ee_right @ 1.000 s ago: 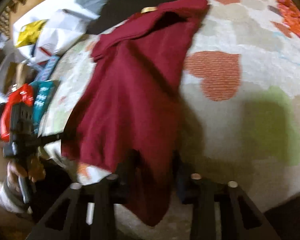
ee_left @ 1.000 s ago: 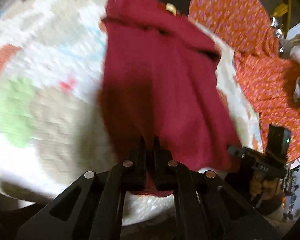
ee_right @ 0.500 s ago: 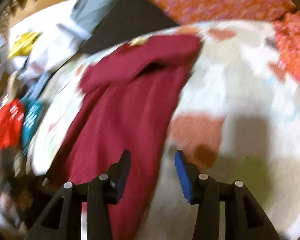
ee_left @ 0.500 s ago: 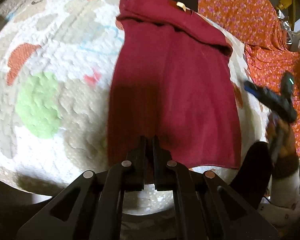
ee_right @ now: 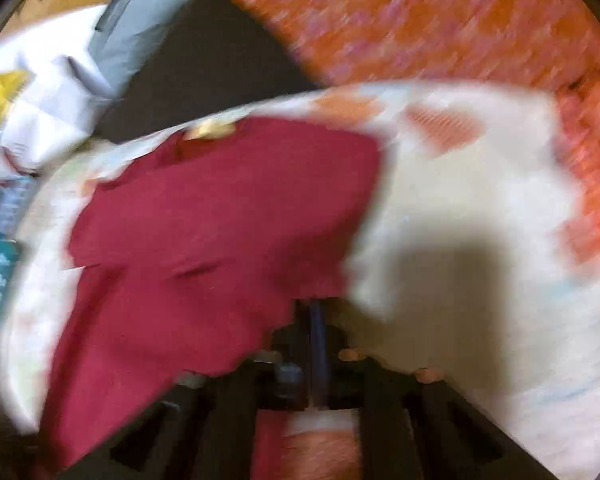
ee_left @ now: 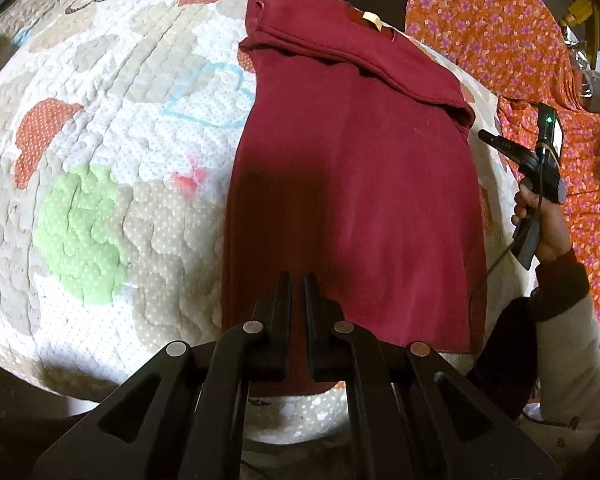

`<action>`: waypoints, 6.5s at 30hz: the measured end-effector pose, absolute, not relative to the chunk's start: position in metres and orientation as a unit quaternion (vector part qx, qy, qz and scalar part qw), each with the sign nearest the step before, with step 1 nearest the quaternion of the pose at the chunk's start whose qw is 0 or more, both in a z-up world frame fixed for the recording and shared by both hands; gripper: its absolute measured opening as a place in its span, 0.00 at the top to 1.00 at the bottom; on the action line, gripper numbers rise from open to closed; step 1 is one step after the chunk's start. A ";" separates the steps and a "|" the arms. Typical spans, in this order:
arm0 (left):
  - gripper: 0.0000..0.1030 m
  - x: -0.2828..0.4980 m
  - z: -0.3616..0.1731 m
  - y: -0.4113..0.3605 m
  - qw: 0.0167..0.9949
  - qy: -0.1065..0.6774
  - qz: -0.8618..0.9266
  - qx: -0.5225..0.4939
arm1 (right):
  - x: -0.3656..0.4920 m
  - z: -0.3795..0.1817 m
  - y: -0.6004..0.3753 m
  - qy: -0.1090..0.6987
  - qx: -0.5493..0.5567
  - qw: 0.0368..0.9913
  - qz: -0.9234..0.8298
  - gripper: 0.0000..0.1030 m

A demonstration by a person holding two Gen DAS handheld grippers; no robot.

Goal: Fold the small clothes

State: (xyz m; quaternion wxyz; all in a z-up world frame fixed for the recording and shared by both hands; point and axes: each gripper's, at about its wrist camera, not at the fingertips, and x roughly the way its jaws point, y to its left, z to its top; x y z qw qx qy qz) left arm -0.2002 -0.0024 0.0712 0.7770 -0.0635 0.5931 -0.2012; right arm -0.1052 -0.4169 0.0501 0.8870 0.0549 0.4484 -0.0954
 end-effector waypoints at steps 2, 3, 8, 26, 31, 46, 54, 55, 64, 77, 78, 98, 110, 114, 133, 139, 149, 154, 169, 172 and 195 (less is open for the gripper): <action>0.97 -0.198 0.069 -0.005 0.776 0.595 -0.200 -0.061 | -0.106 0.045 -0.437 0.465 0.144 0.872 -0.055 1.00; 0.97 -0.196 0.070 -0.006 0.776 0.594 -0.200 -0.062 | -0.109 0.042 -0.441 0.472 0.191 0.860 -0.022 1.00; 0.93 -0.192 0.072 -0.004 0.780 0.591 -0.194 -0.070 | -0.141 0.054 -0.415 0.471 0.214 0.853 0.069 0.72; 0.90 -0.194 0.076 -0.008 0.776 0.593 -0.201 -0.082 | -0.114 0.030 -0.401 0.496 0.104 0.862 -0.011 0.91; 0.84 -0.196 0.081 -0.001 0.783 0.583 -0.198 -0.086 | -0.167 0.063 -0.403 0.500 0.187 0.844 0.051 0.62; 0.67 -0.202 0.083 -0.018 0.788 0.579 -0.196 -0.077 | -0.283 0.041 -0.335 0.526 0.103 0.838 0.100 0.93; 0.60 -0.202 0.071 -0.021 0.802 0.573 -0.162 -0.042 | -0.294 0.042 -0.358 0.541 0.071 0.836 0.062 0.93; 0.60 -0.202 0.070 -0.021 0.804 0.571 -0.158 -0.037 | -0.294 0.037 -0.354 0.549 0.059 0.832 0.059 0.93; 0.60 -0.203 0.063 -0.023 0.812 0.565 -0.145 -0.010 | -0.302 0.059 -0.359 0.543 0.100 0.831 0.060 0.80; 0.41 -0.212 0.066 -0.009 0.813 0.562 -0.146 -0.037 | -0.317 0.057 -0.363 0.554 0.142 0.818 0.059 0.66; 0.41 -0.213 0.066 -0.008 0.814 0.562 -0.144 -0.036 | -0.317 0.055 -0.363 0.557 0.146 0.816 0.057 0.65; 0.39 -0.207 0.030 -0.012 0.787 0.603 -0.130 -0.032 | -0.319 0.029 -0.362 0.585 0.178 0.788 0.077 0.57; 0.38 -0.211 0.025 -0.012 0.777 0.616 -0.127 -0.029 | -0.318 0.027 -0.356 0.585 0.183 0.783 0.102 0.54; 0.33 -0.214 0.023 -0.019 0.778 0.614 -0.128 -0.019 | -0.316 0.026 -0.354 0.585 0.187 0.783 0.102 0.50; 0.37 -0.224 0.017 -0.027 0.779 0.608 -0.149 -0.022 | -0.313 0.026 -0.352 0.571 0.184 0.792 0.111 0.47; 0.93 -0.223 0.027 -0.025 0.760 0.615 -0.199 -0.066 | -0.307 0.033 -0.345 0.554 0.182 0.796 0.162 0.92; 0.93 -0.167 0.100 -0.016 0.779 0.555 -0.259 -0.134 | -0.258 0.103 -0.370 0.436 0.257 0.830 0.235 0.92; 0.93 -0.107 0.121 -0.030 0.802 0.521 -0.260 -0.134 | -0.209 0.143 -0.385 0.372 0.256 0.863 0.224 0.92; 0.91 0.115 0.092 -0.051 0.836 0.486 -0.186 -0.174 | -0.001 0.102 -0.450 0.377 0.296 0.874 0.079 0.92; 0.82 0.138 0.078 -0.046 0.828 0.491 -0.188 -0.193 | 0.030 0.066 -0.465 0.417 0.317 0.850 0.055 0.68; 0.43 0.171 0.024 -0.078 0.834 0.538 -0.106 -0.061 | 0.057 0.026 -0.437 0.454 0.163 0.875 -0.028 0.62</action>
